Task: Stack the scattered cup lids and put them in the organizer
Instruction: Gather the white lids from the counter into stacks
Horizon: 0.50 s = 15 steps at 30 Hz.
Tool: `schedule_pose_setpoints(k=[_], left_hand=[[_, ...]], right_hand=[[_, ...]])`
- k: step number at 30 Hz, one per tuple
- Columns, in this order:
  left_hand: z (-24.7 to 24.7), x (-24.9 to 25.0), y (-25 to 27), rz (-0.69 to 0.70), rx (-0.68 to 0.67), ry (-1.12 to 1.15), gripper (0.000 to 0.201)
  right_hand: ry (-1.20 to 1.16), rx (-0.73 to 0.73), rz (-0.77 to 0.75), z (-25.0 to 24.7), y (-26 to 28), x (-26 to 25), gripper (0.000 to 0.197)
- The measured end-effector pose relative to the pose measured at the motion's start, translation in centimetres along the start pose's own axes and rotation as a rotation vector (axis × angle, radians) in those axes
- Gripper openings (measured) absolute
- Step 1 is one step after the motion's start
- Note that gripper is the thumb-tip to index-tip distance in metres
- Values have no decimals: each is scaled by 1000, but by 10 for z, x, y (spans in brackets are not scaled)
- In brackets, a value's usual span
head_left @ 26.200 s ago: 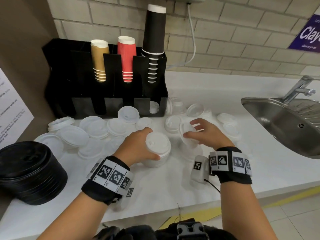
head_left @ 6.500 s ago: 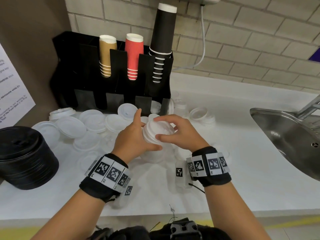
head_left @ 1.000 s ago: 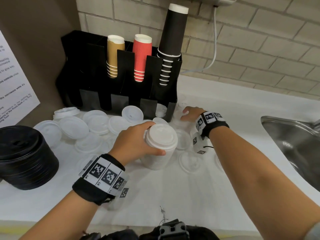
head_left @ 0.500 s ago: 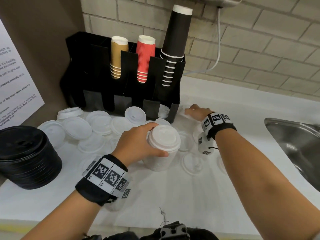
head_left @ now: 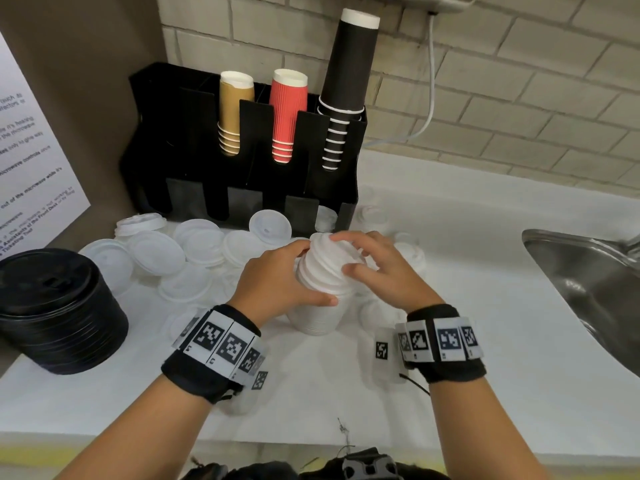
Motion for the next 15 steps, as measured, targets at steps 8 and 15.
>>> schedule_pose_setpoints(k=[8,15], left_hand=[[2,-5,1,-18,21,4,94],[2,-4,2,-2,33,21,94]], right_hand=[[11,89,-66,7,13,-8,44],[45,139,-89,9,18,-12,45]])
Point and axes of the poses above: each hand's wrist, its own y-axis away from the middle knuckle, its own z-axis out of the palm, x = y × z, the point moved 9 cm from there along -y, towards the middle knuckle, and after that the axes turned 12 degrees about z, right-handed, at the moved point
